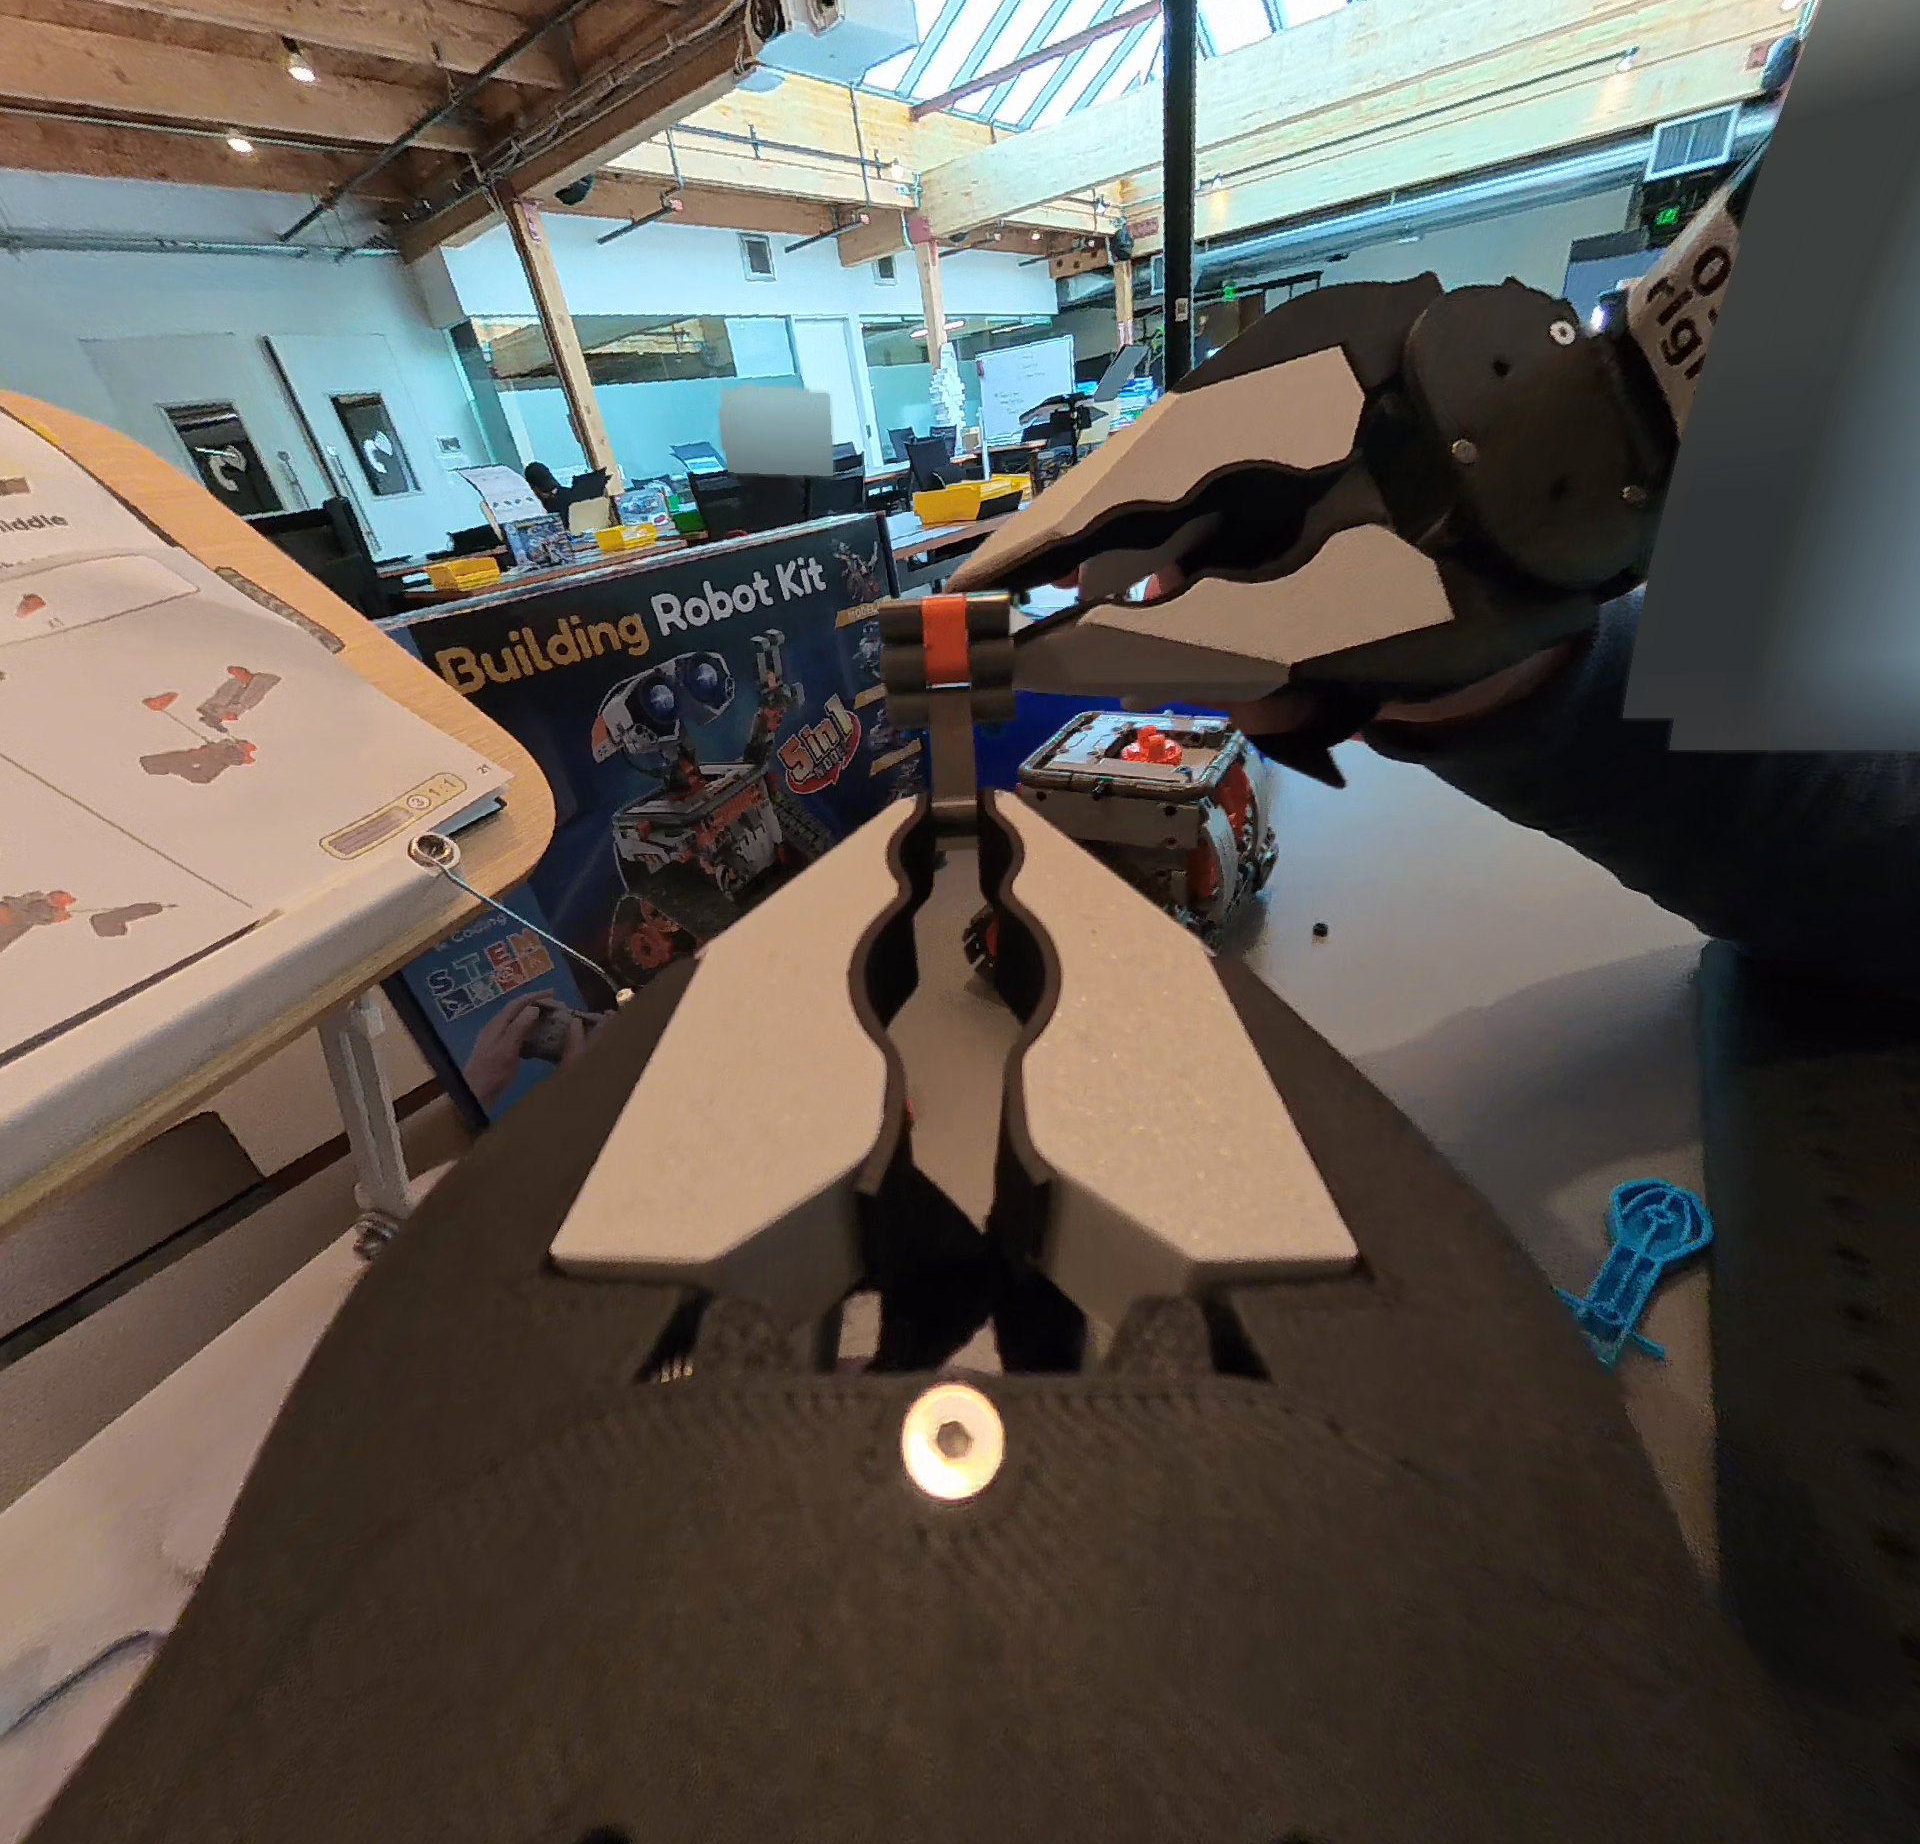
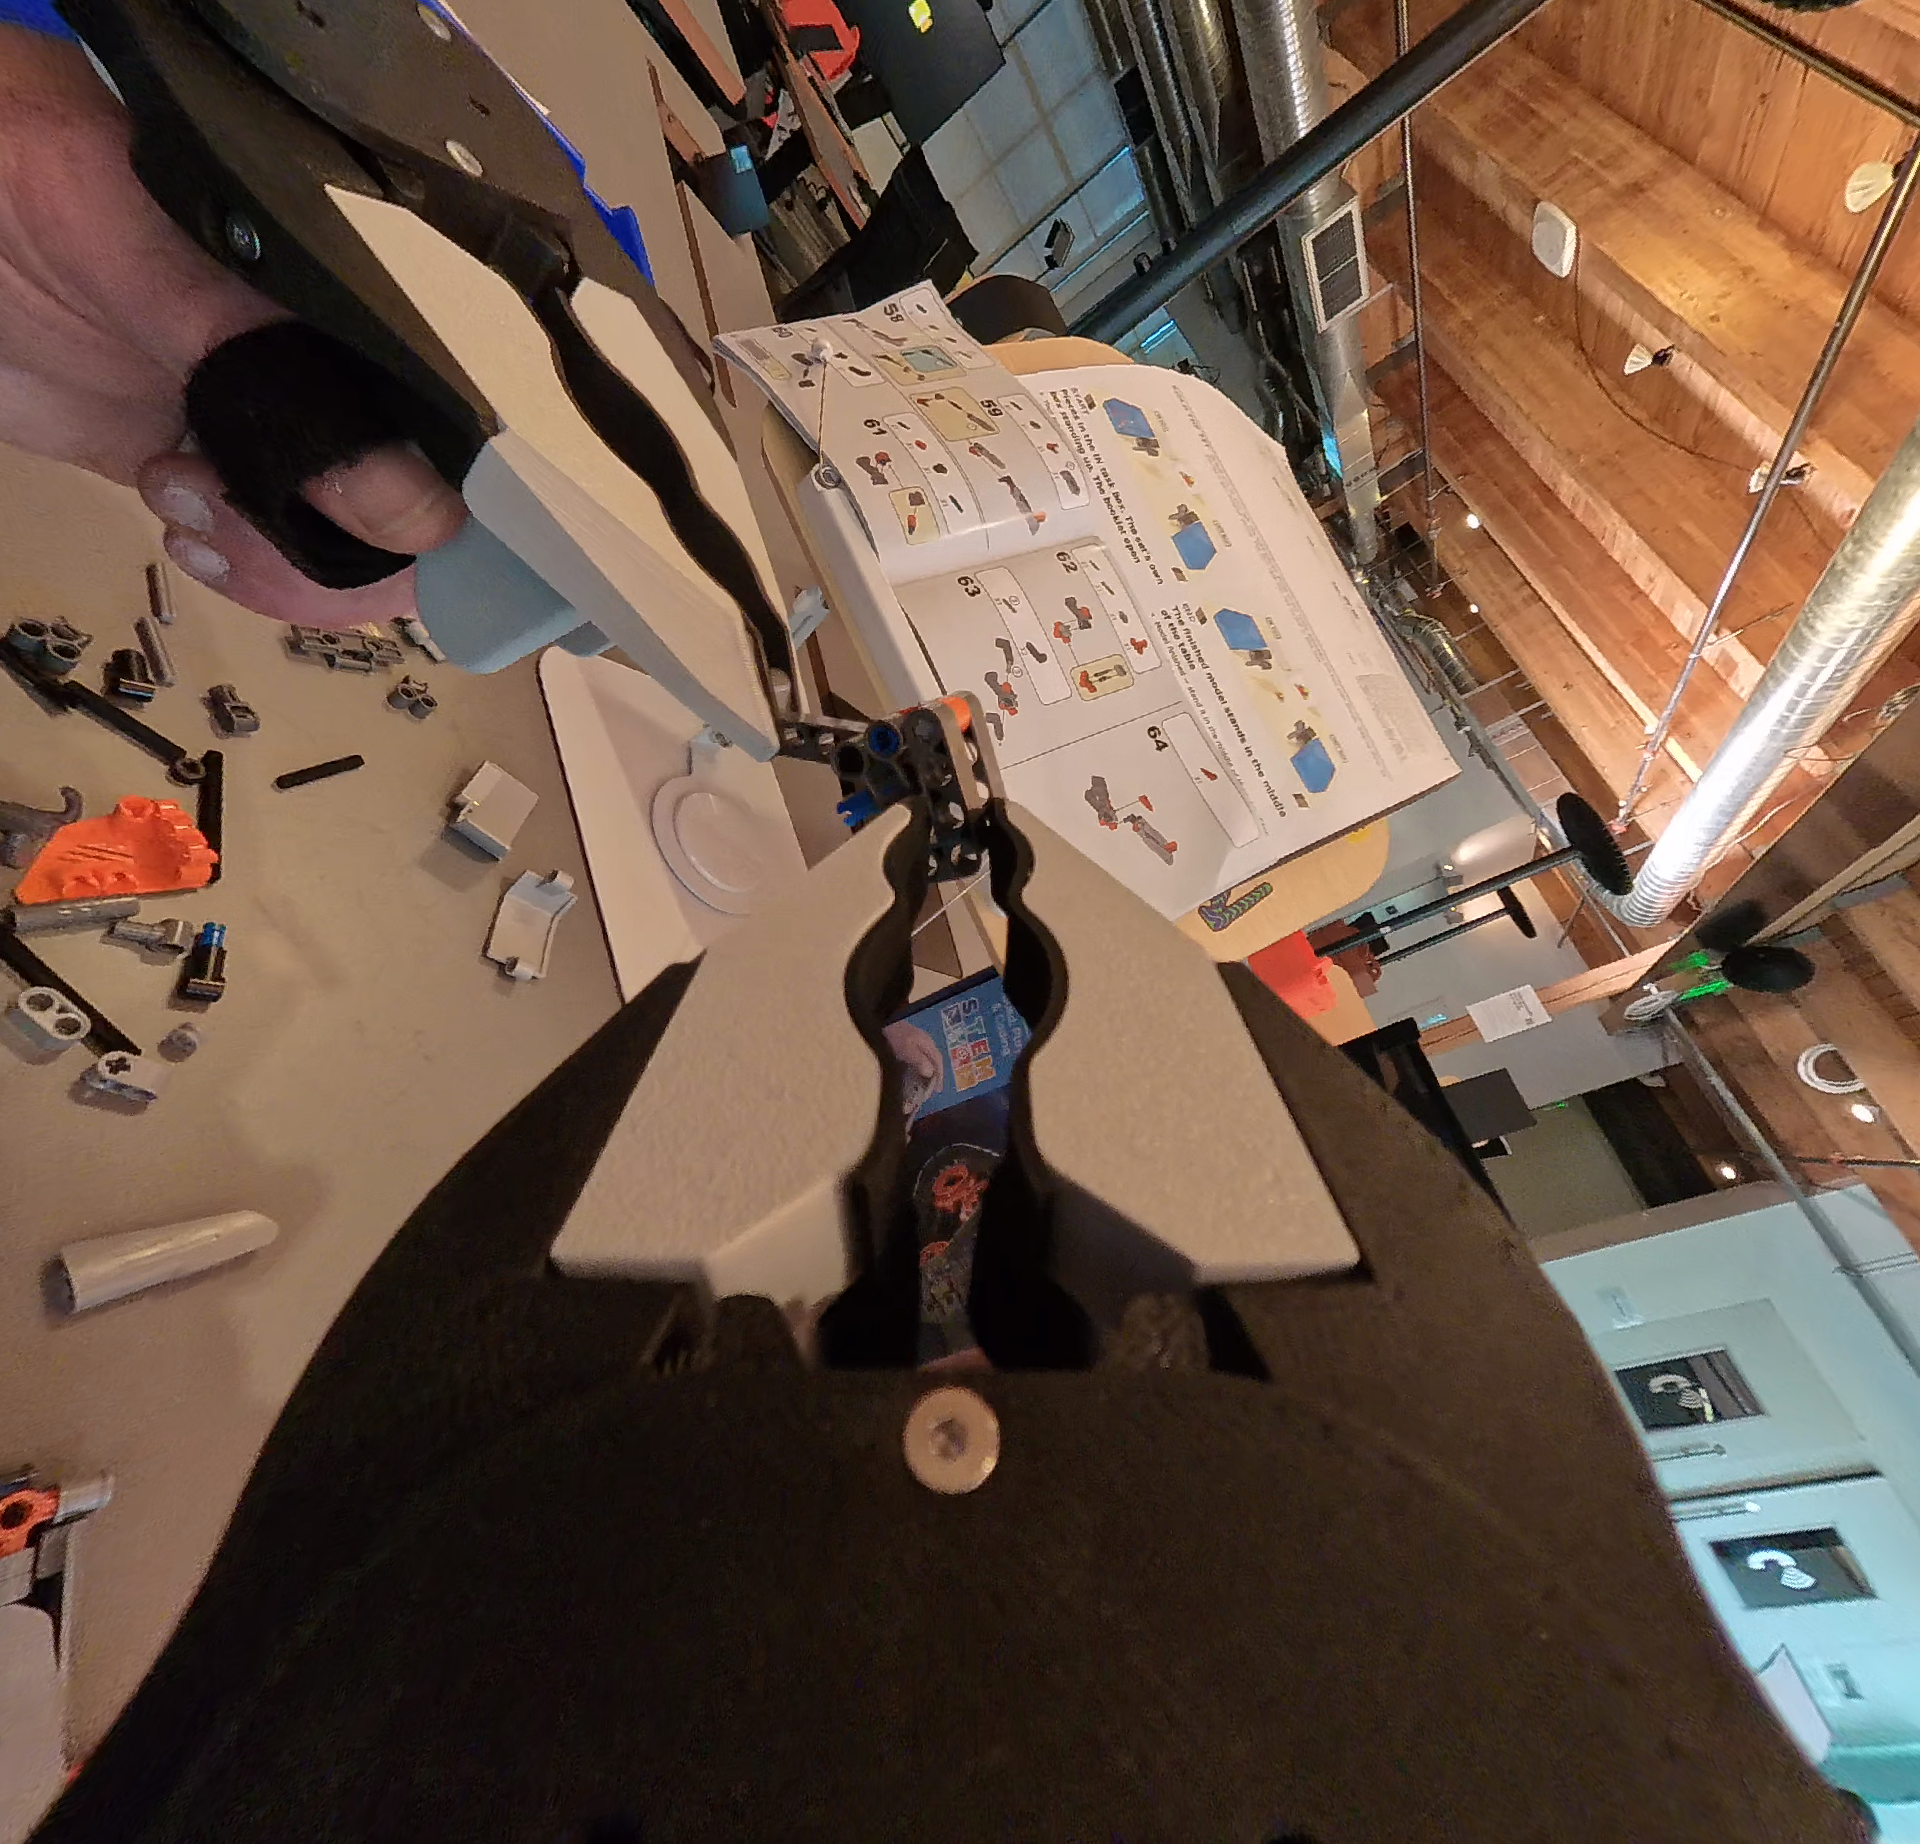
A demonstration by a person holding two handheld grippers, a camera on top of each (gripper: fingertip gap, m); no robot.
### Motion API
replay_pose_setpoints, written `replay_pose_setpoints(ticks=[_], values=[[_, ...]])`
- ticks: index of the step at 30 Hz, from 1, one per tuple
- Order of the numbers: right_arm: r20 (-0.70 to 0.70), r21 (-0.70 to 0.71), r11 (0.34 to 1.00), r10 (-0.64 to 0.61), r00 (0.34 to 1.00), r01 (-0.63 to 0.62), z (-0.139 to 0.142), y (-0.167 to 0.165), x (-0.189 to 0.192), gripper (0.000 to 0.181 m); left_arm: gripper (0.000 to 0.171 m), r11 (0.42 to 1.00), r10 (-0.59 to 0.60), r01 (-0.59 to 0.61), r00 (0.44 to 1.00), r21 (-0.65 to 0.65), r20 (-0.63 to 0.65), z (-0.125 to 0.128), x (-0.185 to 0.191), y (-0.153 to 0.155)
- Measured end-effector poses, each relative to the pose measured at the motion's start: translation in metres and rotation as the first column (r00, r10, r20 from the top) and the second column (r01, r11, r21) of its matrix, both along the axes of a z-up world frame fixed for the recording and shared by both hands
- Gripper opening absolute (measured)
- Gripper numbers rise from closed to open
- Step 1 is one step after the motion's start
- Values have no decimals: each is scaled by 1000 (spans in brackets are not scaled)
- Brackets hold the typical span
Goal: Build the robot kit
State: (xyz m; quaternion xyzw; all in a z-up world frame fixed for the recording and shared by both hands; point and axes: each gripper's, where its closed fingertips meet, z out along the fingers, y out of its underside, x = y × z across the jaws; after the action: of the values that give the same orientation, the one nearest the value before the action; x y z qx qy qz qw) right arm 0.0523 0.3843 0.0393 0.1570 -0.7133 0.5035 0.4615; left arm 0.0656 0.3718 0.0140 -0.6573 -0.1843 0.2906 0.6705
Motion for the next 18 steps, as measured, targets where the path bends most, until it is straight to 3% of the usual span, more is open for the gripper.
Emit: replay_pose_setpoints(ticks=[10, 18], values=[[-52, 23, 1000, -8, 999, 10, -2, 1, 0, 9, 6, 990, 82, -93, 991, -103, -109, 0, 0, -2], [-6, 12, 1000, 8, 1000, -8, -4, 0, -1, 9, 6, 998, 33, -34, 999, -46, -33, -1, -1, -1]])
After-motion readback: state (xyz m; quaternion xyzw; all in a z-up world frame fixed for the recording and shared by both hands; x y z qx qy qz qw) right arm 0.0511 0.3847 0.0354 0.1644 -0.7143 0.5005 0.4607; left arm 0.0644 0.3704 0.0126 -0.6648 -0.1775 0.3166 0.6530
